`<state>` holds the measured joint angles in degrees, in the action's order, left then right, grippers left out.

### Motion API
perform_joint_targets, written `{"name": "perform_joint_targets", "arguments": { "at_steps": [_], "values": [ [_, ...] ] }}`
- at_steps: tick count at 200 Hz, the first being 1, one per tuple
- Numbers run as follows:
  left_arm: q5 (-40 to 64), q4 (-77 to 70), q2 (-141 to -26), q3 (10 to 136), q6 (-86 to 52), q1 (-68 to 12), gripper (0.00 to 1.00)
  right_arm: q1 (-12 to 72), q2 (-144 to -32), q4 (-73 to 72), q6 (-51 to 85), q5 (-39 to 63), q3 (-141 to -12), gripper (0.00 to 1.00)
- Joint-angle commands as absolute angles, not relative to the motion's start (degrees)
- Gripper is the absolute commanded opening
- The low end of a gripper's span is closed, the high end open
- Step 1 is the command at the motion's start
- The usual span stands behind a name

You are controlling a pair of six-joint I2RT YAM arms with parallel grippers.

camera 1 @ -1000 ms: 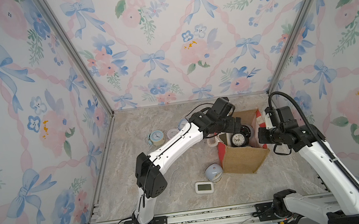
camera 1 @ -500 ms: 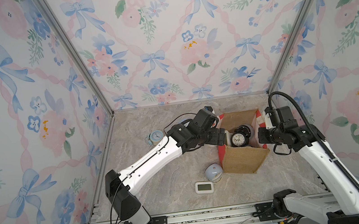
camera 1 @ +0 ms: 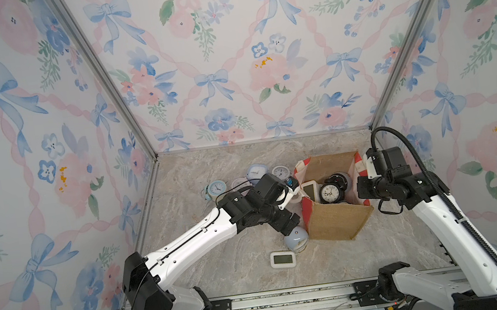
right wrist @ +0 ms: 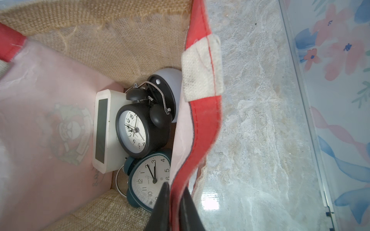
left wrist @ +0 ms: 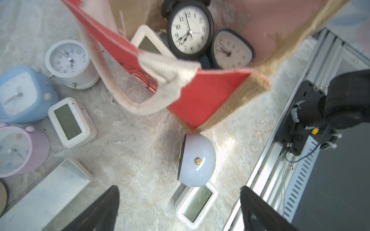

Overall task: Put the alarm clock into the canvas bag
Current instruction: Pick up the alarm from the center of the board.

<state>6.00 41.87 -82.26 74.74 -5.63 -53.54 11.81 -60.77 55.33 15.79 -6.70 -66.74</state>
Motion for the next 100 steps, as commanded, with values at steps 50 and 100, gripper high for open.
{"name": "perform_joint_targets", "arguments": {
  "at_steps": [50, 100],
  "values": [
    [12.7, 36.3, -91.5, 68.9, 2.0, -54.6, 0.91, 12.5, -61.0, 56.4, 14.9, -8.0, -68.0, 0.12],
    [17.0, 33.1, -93.4, 68.3, 2.3, -54.8, 0.92, 12.5, -61.0, 56.4, 14.8, -8.2, -67.9, 0.12]
  ]
}}
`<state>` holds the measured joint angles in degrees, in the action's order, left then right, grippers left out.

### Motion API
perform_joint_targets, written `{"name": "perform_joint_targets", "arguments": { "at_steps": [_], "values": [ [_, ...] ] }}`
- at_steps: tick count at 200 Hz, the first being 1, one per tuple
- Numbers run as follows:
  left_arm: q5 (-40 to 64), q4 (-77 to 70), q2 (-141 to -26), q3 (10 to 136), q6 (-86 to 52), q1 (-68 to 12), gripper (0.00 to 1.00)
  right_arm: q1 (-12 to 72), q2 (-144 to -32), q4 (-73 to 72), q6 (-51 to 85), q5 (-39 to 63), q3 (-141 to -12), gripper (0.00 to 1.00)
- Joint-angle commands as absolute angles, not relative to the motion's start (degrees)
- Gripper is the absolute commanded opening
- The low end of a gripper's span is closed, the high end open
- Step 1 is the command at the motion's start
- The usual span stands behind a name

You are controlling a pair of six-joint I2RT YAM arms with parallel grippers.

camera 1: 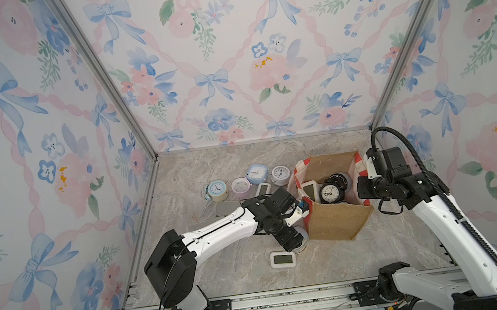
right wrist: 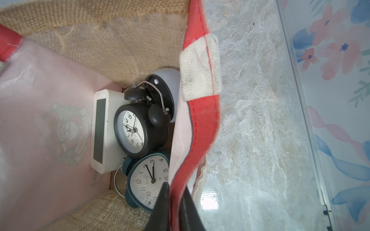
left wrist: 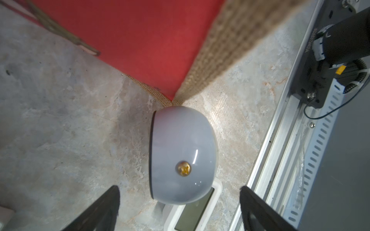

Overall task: Put the alarm clock into the canvas bag
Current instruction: Pick up the alarm from the center of the board.

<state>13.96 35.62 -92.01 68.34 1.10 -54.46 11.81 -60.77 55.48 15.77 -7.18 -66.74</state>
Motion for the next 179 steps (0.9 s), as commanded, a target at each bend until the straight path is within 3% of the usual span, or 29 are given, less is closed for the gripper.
{"name": "perform_joint_targets", "arguments": {
  "at_steps": [1, 45, 179],
  "values": [
    [17.0, 33.1, -93.5, 68.3, 2.3, -54.9, 0.92, 12.5, -60.9, 56.4, 14.9, -8.2, -67.9, 0.12],
    [16.8, 32.4, -97.6, 68.7, 2.5, -56.0, 0.91, 12.5, -60.8, 56.6, 14.8, -8.2, -68.0, 0.12],
    [12.2, 31.3, -98.8, 68.6, 2.7, -56.2, 0.63, 12.6, -60.6, 56.8, 14.8, -8.2, -68.2, 0.12]
  ]
}}
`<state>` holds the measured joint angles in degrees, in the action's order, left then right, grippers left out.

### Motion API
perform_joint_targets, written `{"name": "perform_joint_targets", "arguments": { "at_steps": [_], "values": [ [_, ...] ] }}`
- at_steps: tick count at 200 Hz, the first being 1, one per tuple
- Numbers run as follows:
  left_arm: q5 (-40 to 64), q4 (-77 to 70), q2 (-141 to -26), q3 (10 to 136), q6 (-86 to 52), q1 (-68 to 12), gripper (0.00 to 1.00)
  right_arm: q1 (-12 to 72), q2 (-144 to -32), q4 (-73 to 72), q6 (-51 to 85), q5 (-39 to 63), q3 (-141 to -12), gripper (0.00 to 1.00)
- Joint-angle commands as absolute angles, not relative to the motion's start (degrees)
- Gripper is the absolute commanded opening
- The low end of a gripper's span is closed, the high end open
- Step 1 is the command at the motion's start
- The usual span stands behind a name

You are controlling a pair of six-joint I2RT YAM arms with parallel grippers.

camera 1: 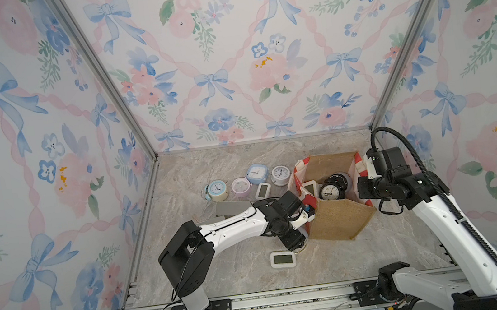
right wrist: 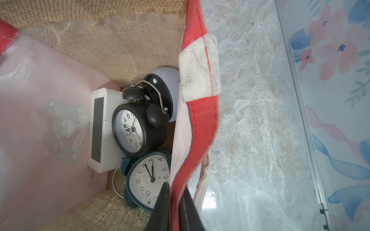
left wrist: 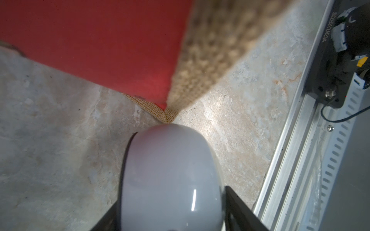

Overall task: Put the alarm clock into the canvas bag
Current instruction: Pick up the alarm from the center of the board, then place the alarm at the canvas bag.

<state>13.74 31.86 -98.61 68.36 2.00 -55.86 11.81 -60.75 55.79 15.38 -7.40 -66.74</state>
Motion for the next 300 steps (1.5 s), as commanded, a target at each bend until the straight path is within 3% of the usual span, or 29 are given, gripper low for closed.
{"name": "perform_joint_targets", "arguments": {
  "at_steps": [1, 105, 191, 300],
  "values": [
    [12.2, 31.3, -98.7, 68.6, 2.7, -56.2, 0.63, 12.6, -60.6, 56.8, 14.8, -8.2, -68.2, 0.12],
    [10.3, 31.5, -92.1, 66.2, 1.6, -55.2, 0.54, 12.5, -60.6, 56.8, 14.8, -8.2, -68.2, 0.12],
    [10.6, 31.9, -77.6, 62.0, 0.0, -47.3, 0.50, 12.5, -61.3, 56.6, 14.9, -8.3, -68.5, 0.12],
    [11.2, 33.6, -75.1, 80.3, -2.7, -43.3, 0.44, 12.5, -61.5, 56.9, 14.8, -8.3, -68.8, 0.12]
  ]
}}
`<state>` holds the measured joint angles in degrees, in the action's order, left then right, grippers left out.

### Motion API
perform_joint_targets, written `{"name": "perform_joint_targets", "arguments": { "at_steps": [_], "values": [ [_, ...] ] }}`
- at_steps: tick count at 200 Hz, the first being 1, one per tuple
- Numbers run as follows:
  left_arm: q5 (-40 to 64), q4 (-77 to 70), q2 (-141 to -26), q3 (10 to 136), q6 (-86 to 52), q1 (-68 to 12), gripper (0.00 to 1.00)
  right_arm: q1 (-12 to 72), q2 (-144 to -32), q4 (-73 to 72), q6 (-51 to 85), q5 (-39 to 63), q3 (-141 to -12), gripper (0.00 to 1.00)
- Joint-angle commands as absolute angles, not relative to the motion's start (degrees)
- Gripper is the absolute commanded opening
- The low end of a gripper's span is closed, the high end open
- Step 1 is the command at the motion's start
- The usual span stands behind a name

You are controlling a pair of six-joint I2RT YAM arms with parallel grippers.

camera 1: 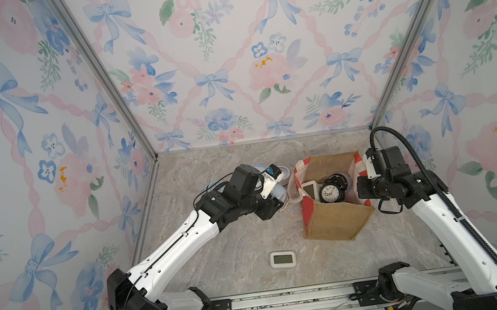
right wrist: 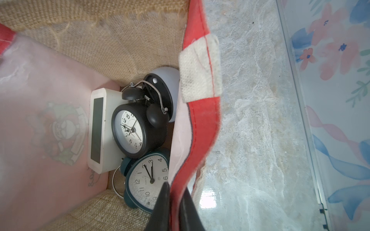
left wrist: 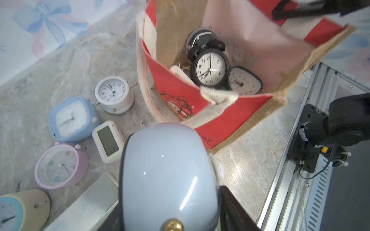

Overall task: Put the alarm clock into the canvas bag
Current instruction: Place the alarm at the canvas bag.

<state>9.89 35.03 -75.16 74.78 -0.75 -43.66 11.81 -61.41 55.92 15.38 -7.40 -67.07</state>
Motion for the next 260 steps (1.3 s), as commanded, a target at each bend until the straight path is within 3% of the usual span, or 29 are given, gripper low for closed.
{"name": "perform_joint_targets", "arguments": {
  "at_steps": [1, 116, 260],
  "values": [
    [11.2, 33.6, -75.1, 80.5, -2.8, -43.3, 0.44, 12.5, -61.5, 56.9, 14.8, -8.3, -68.9, 0.12],
    [14.1, 33.6, -92.2, 102.5, -4.9, -50.6, 0.38, 12.5, -60.0, 57.9, 14.8, -9.0, -69.2, 0.12],
    [26.6, 33.7, -112.3, 111.0, -9.0, -56.4, 0.37, 12.5, -59.2, 58.4, 14.7, -9.3, -69.8, 0.12]
  ]
}}
